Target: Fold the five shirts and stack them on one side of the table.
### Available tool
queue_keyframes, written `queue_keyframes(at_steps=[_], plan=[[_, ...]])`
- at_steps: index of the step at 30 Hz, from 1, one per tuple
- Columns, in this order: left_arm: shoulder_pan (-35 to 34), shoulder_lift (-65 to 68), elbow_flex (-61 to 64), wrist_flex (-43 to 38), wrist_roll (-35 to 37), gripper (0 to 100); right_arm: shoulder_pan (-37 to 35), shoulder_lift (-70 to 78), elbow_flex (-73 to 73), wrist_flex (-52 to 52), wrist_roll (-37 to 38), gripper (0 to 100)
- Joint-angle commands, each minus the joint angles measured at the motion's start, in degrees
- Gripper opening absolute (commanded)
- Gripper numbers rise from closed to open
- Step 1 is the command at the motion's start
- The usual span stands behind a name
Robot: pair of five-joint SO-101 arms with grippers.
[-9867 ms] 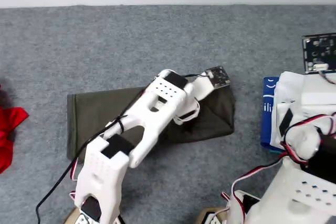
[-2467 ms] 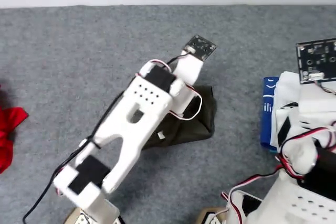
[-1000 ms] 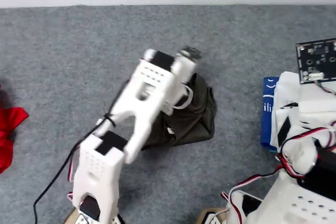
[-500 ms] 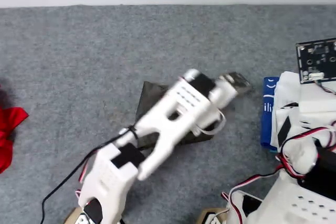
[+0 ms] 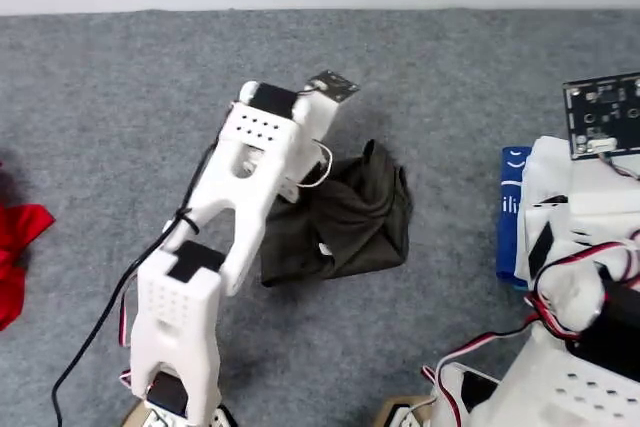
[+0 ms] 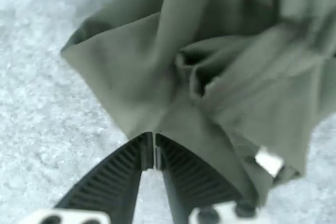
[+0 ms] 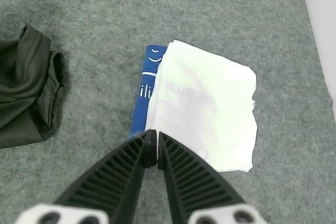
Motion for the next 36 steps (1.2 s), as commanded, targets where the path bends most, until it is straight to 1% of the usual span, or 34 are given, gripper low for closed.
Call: queue_keyframes(at_steps=[1, 5, 9, 13, 17, 21, 23, 26, 29, 34, 36], plan=[[0.88, 3.43, -0.31, -4.13, -0.79, 1, 0.57, -0.22, 1.14, 0.66, 0.44, 1.2], [3.34, 8.09, -1.10, -7.21, -0.79, 1, 0.66, -0.66, 3.08, -0.31, 0.70, 1.2], [8.18, 7.38, -4.62, -5.19, -0.53, 1, 0.66, -0.66, 3.08, -0.31, 0.70, 1.2], [14.59, 6.24, -7.96, -2.73, -0.44, 1, 0.66, -0.31, 3.16, -0.31, 0.44, 1.2], [20.66, 6.24, -8.31, -1.49, -0.44, 1, 0.66, -0.31, 3.16, -0.57, 0.44, 1.2], [22.15, 5.63, -8.75, -1.49, -0.53, 1, 0.66, -0.40, 3.16, -1.54, 0.70, 1.2], [21.01, 5.27, -9.01, -0.97, -0.79, 1, 0.66, -0.48, 3.16, -1.80, 0.70, 1.2], [16.88, 5.10, -9.36, -0.26, -0.79, 1, 0.66, -0.57, 3.16, -1.98, 0.70, 1.2], [10.81, 6.07, -9.01, -0.35, -0.88, 1, 0.66, -0.48, 3.16, -1.98, 0.70, 1.2], [0.35, 9.85, -9.27, -2.37, -4.84, 1, 0.66, -0.22, 3.16, -2.07, 0.70, 1.2], [-2.46, 10.55, -9.36, -2.73, -5.01, 1, 0.57, -0.22, 3.16, -2.33, 0.70, 1.2]])
